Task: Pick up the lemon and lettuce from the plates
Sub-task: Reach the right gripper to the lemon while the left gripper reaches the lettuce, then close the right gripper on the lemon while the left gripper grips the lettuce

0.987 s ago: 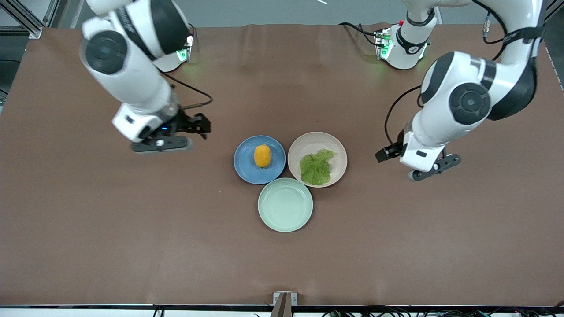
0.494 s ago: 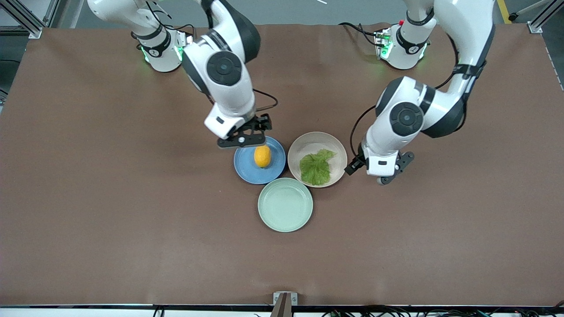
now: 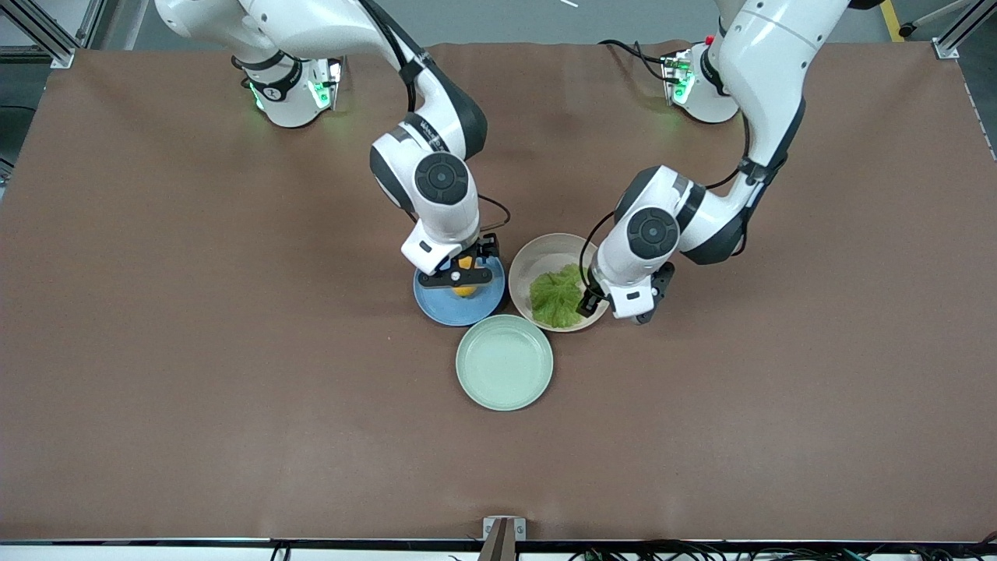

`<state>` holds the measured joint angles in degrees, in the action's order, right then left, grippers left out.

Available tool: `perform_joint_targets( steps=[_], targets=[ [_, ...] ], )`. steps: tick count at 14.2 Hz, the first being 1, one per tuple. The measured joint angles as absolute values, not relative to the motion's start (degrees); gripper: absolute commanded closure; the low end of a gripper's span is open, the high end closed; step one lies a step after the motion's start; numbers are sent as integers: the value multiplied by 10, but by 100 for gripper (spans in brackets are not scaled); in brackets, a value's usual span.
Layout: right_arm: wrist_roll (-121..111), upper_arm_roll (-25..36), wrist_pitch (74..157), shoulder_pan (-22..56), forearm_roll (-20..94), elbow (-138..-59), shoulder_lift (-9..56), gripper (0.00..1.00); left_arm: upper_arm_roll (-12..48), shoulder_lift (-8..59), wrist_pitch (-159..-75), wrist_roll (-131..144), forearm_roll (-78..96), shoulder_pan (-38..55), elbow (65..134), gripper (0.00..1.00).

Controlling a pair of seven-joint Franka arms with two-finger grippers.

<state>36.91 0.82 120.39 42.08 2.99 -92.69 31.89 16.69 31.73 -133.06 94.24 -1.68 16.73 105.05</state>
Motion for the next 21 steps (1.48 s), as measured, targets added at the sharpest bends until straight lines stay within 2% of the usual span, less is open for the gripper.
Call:
perform_joint_targets(
  steps=[4, 10, 12, 14, 15, 17, 19, 21],
  targets=[
    [369, 9, 1278, 421, 50, -953, 347, 0, 167, 342, -1356, 1008, -17, 190, 1050, 27],
    [343, 9, 1289, 421, 67, -964, 362, 0, 161, 359, -1368, 1040, -17, 203, 1050, 31],
    [340, 7, 1303, 422, 81, -968, 363, 0, 159, 362, -1371, 1040, -17, 202, 1050, 37],
    [340, 6, 1315, 425, 82, -971, 367, 0, 158, 366, -1377, 1041, -17, 202, 1050, 49],
    [340, 6, 1318, 425, 82, -972, 369, 7, 158, 370, -1382, 1041, -17, 202, 1050, 58],
    [339, 6, 1319, 425, 83, -973, 371, 33, 158, 372, -1387, 1041, -17, 202, 1049, 84],
    [339, 6, 1319, 425, 83, -974, 374, 56, 158, 371, -1387, 1041, -17, 201, 1046, 98],
    [339, 6, 1319, 425, 83, -974, 374, 69, 158, 371, -1387, 1041, -17, 199, 1043, 100]
  ],
)
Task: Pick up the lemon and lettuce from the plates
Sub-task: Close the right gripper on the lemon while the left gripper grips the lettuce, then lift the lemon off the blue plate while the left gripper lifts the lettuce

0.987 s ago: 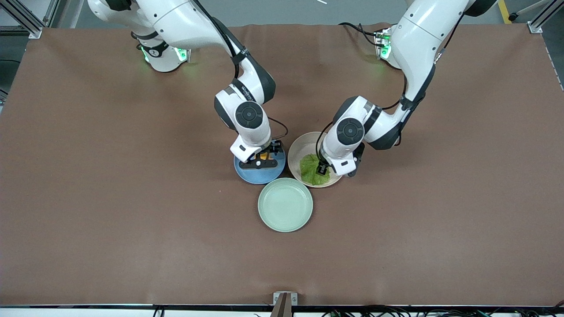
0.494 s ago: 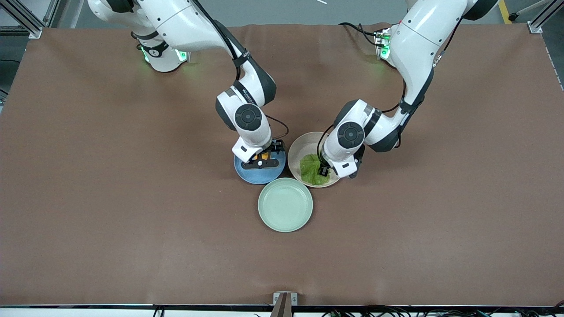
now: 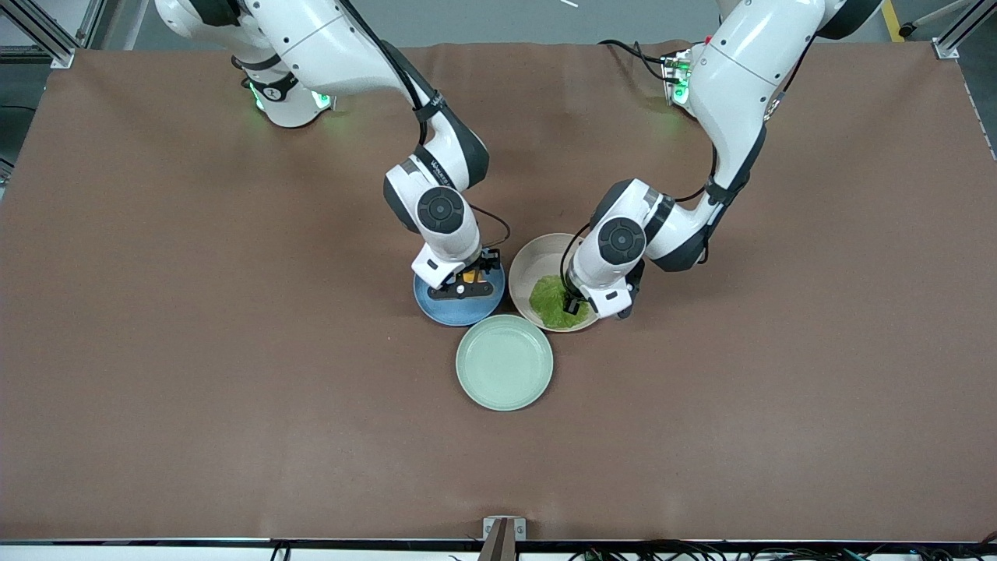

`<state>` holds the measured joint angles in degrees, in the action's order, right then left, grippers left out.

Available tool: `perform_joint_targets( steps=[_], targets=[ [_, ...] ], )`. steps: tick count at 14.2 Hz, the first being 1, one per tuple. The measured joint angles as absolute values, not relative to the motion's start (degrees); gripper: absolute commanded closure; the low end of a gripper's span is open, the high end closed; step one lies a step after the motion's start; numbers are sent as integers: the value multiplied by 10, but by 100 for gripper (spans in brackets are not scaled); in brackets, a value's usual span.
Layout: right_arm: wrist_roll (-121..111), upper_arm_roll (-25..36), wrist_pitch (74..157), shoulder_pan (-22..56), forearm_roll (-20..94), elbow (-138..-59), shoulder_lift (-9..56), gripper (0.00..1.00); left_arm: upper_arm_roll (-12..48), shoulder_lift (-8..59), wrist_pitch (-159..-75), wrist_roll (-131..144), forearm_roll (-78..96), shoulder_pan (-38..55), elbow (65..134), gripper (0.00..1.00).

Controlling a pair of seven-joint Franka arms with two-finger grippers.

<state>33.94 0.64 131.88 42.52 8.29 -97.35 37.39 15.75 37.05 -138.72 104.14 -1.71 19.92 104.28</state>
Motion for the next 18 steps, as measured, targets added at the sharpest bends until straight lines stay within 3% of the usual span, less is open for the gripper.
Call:
perform_joint_targets(
  steps=[2, 5, 9, 14, 18],
  targets=[
    [339, 6, 1318, 425, 83, -973, 373, 75, 157, 365, -1385, 1041, -17, 197, 1040, 100],
    [339, 11, 1280, 424, 83, -964, 355, 77, 157, 331, -1332, 1040, -18, 194, 1023, 100],
    [314, 22, 1151, 384, 76, -951, 256, 77, 156, 250, -1236, 974, -19, 150, 1009, 100],
    [163, 28, 1017, 229, 31, -955, 160, 77, 153, 212, -1196, 806, -20, 40, 1022, 100],
    [20, 30, 1015, 78, -4, -983, 156, 77, 152, 224, -1197, 687, -20, -46, 1043, 99]
  ],
)
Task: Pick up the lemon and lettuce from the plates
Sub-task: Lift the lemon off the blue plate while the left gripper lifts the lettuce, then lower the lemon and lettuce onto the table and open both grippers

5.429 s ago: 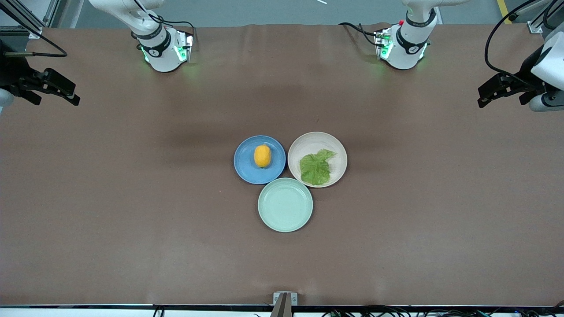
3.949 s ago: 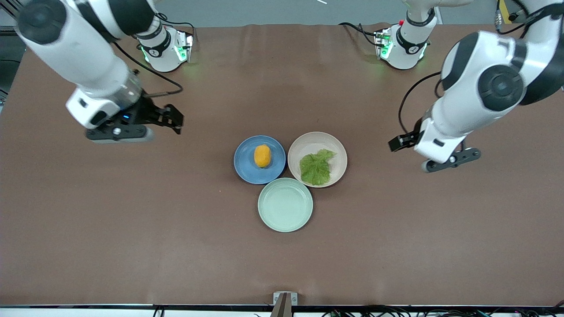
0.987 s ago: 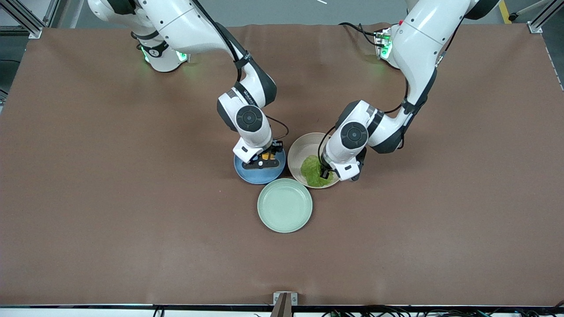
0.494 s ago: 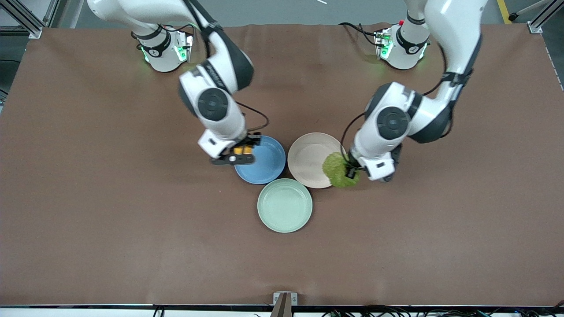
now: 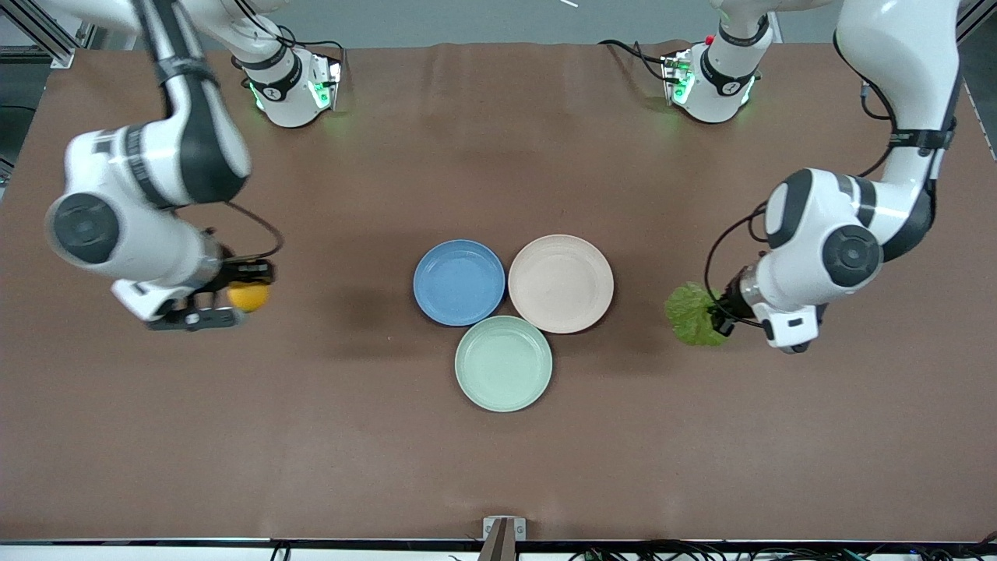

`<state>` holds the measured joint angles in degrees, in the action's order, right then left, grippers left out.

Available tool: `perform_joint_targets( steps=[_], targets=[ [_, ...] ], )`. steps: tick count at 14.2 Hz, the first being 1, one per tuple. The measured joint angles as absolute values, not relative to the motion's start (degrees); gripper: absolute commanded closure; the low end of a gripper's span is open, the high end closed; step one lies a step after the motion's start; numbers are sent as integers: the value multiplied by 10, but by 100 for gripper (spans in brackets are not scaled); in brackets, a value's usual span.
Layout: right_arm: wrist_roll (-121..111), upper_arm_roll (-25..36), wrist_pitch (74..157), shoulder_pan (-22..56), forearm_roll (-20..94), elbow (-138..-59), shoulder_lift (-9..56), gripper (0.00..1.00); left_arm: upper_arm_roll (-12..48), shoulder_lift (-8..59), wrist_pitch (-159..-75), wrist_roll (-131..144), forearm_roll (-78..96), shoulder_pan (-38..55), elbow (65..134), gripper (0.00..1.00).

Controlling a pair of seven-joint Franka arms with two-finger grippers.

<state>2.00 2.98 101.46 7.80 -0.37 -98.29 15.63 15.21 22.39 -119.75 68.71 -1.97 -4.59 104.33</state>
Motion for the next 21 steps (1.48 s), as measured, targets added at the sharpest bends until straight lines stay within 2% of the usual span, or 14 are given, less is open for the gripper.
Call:
perform_joint_targets(
  steps=[3, 7, 8, 9, 10, 11, 12, 13, 14, 15, 17, 18, 19, 21],
  targets=[
    [-64, 30, 1074, -9, -4, -1030, 164, 77, 152, 252, -1224, 646, -20, -86, 1053, 97],
    [-119, 29, 1205, -66, -4, -1118, 172, 77, 152, 280, -1325, 628, -64, -97, 1097, 94],
    [-129, 29, 1240, -77, -5, -1141, 175, 76, 152, 281, -1336, 627, -79, -100, 1105, 90],
    [-137, 29, 1271, -88, -5, -1160, 180, 76, 152, 281, -1341, 626, -86, -103, 1110, 79],
    [-143, 28, 1297, -97, -5, -1174, 187, 75, 152, 281, -1343, 625, -89, -104, 1113, 63],
    [-146, 28, 1320, -105, -5, -1184, 197, 74, 152, 281, -1343, 623, -89, -104, 1114, 39],
    [-148, 28, 1340, -110, -6, -1189, 208, 74, 153, 281, -1343, 622, -89, -104, 1114, 20],
    [-149, 28, 1356, -114, -6, -1191, 219, 74, 153, 281, -1344, 622, -89, -104, 1115, 7],
    [-149, 28, 1368, -116, -6, -1192, 229, 72, 154, 282, -1346, 621, -89, -104, 1115, 0],
    [-149, 28, 1381, -116, -6, -1192, 239, 71, 154, 282, -1348, 621, -90, -104, 1115, 0],
    [-149, 28, 1405, -117, -6, -1192, 255, 62, 155, 281, -1351, 621, -90, -104, 1114, 0],
    [-149, 28, 1412, -118, -6, -1192, 260, 38, 156, 280, -1353, 621, -90, -104, 1114, 0],
    [-149, 28, 1412, -118, -6, -1192, 259, 2, 159, 277, -1354, 619, -90, -104, 1112, 0],
    [-149, 28, 1410, -118, -6, -1191, 259, 0, 163, 264, -1354, 605, -91, -104, 1111, 0]
  ],
)
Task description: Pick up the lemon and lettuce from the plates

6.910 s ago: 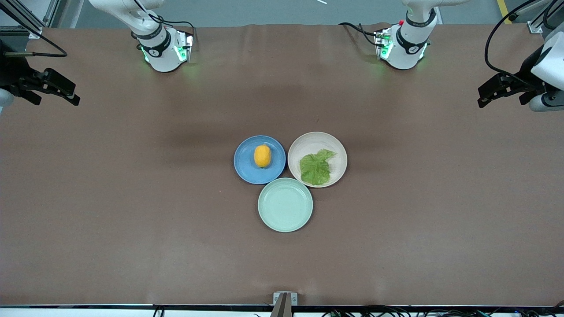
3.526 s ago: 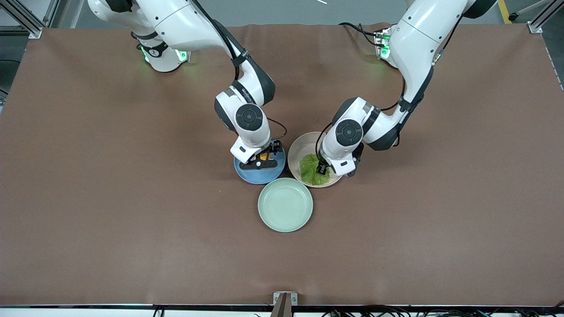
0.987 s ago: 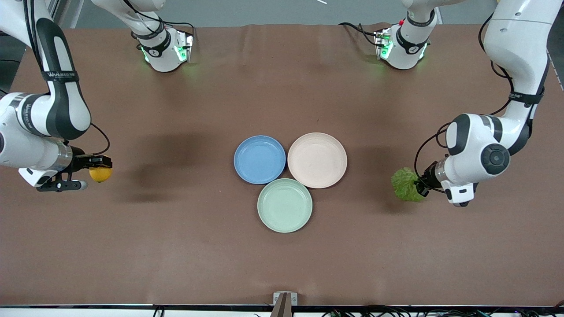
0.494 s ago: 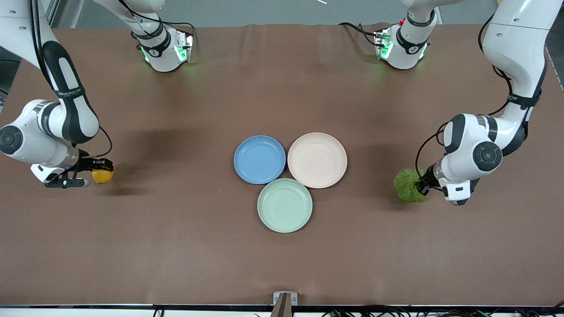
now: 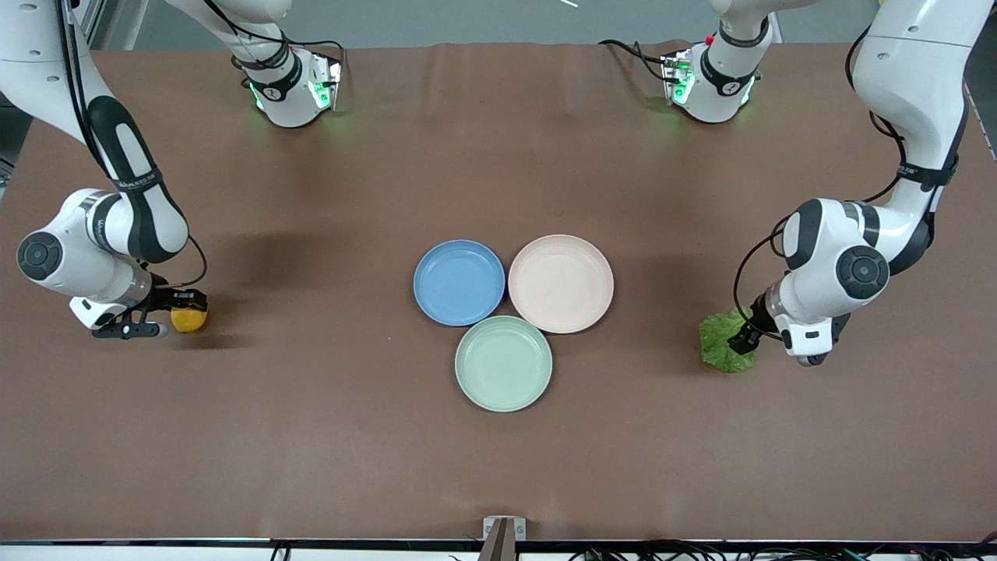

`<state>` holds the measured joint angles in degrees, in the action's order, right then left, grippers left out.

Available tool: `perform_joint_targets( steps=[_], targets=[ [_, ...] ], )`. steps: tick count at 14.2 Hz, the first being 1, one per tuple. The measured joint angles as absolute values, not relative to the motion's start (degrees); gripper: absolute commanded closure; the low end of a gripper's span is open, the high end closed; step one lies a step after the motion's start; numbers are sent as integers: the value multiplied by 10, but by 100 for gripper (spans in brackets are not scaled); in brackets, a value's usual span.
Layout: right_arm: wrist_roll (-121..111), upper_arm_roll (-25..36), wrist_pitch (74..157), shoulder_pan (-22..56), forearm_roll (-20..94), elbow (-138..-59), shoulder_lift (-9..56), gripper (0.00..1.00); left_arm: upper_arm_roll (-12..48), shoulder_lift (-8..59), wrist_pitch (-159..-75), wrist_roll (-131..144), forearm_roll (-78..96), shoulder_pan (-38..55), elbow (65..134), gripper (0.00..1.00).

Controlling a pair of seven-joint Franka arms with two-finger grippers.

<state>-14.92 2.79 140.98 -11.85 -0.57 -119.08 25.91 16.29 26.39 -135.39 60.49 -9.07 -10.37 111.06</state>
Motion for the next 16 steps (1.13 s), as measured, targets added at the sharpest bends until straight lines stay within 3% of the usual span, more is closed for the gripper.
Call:
perform_joint_targets(
  steps=[3, 7, 11, 16],
  targets=[
    [-149, 24, 1337, -118, -6, -1162, 234, 0, 173, 231, -1343, 575, -91, -104, 1109, 0],
    [-148, 11, 1146, -100, -6, -1104, 105, 0, 180, 170, -1279, 482, -91, -104, 1087, 0],
    [-112, 8, 1032, -52, -5, -1100, -10, 0, 180, 139, -1117, 339, -91, -104, 989, 0],
    [-25, 5, 933, 11, -5, -1028, -32, 0, 178, 135, -1014, 243, -88, -107, 876, 0]
  ],
)
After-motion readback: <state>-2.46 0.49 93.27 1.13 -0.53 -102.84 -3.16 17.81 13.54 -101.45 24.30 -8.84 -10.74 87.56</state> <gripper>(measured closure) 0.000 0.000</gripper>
